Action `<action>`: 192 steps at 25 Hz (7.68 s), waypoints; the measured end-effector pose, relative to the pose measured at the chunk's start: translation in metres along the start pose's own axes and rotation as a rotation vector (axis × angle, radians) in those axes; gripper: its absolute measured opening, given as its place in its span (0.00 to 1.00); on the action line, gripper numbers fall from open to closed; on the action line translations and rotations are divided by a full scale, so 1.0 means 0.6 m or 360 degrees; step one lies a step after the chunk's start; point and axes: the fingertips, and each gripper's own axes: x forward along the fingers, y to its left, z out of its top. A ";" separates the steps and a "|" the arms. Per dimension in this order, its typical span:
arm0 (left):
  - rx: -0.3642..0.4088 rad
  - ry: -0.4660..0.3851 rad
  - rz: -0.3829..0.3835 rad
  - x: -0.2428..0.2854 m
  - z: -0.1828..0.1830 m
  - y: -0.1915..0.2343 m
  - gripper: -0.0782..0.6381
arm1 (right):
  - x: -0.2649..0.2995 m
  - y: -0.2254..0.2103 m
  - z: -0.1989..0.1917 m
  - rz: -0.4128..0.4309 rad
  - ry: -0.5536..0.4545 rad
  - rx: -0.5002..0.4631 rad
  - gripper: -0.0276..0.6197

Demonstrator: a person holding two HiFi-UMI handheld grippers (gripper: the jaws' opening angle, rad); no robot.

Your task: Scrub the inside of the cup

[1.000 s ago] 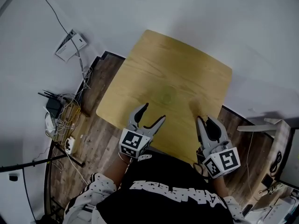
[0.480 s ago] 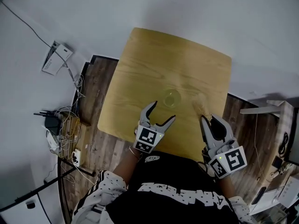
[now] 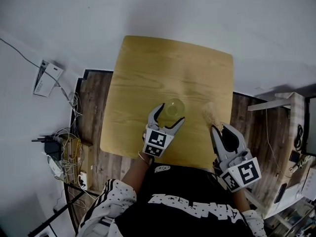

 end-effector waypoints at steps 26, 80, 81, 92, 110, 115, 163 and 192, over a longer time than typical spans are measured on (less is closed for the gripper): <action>0.0575 0.0018 -0.0102 -0.010 0.076 -0.067 0.64 | -0.037 -0.020 -0.020 -0.0108 0.0045 -0.0073 0.17; 0.1865 -0.0023 -0.0185 -0.042 0.192 -0.276 0.64 | -0.021 0.011 -0.078 0.0276 0.0412 -0.0335 0.16; 0.1869 -0.0018 -0.0188 -0.041 0.191 -0.277 0.64 | -0.021 0.009 -0.081 0.0268 0.0418 -0.0309 0.16; 0.2034 -0.0004 -0.0184 -0.035 0.181 -0.286 0.64 | -0.020 0.000 -0.085 0.0268 0.0292 0.0279 0.15; 0.2254 -0.0078 -0.0099 -0.028 0.193 -0.290 0.64 | -0.035 -0.043 -0.068 0.0414 -0.0140 0.1637 0.15; 0.2308 -0.0125 -0.0103 -0.029 0.195 -0.295 0.64 | -0.042 -0.050 -0.074 0.0464 -0.0253 0.2020 0.15; 0.2113 0.0029 -0.0162 -0.040 0.196 -0.289 0.64 | -0.027 0.003 -0.069 0.0266 0.0281 0.0234 0.14; 0.1756 0.0215 -0.0356 -0.047 0.166 -0.281 0.64 | -0.023 0.022 -0.122 0.0406 0.0851 -0.1986 0.14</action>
